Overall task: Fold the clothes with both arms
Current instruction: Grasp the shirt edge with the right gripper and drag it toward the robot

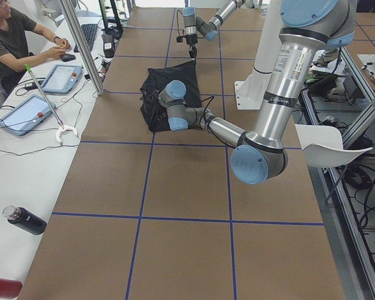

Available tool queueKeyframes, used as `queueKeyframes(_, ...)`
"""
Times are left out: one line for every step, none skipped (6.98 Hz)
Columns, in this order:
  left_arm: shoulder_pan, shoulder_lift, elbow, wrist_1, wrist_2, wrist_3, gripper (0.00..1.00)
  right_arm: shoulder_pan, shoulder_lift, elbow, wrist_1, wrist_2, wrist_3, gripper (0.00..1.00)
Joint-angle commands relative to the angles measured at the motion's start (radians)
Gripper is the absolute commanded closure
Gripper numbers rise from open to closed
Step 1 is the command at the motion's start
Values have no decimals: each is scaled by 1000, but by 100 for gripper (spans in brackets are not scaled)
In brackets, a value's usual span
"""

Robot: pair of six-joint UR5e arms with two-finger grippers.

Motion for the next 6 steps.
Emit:
queueKeyframes(-1, 2, -3, 2, 0, 0, 0, -157, -85, 214, 4, 36, 154, 100)
queueKeyframes(-1, 3, -7, 0, 0, 0, 0, -252, -47, 271, 6, 38, 300, 100)
queueKeyframes(-1, 3, -9, 2, 0, 0, 0, -321, 2, 273, 9, 35, 347, 100)
queueKeyframes(-1, 6, -7, 2, 0, 0, 0, -371, 6, 274, 10, 26, 349, 100)
queueKeyframes(0, 11, -6, 0, 2, 2, 0, -377, 3, 293, 12, 29, 349, 100)
queueKeyframes(2, 9, -9, 0, 0, 2, 0, -376, 4, 285, 22, 35, 349, 72)
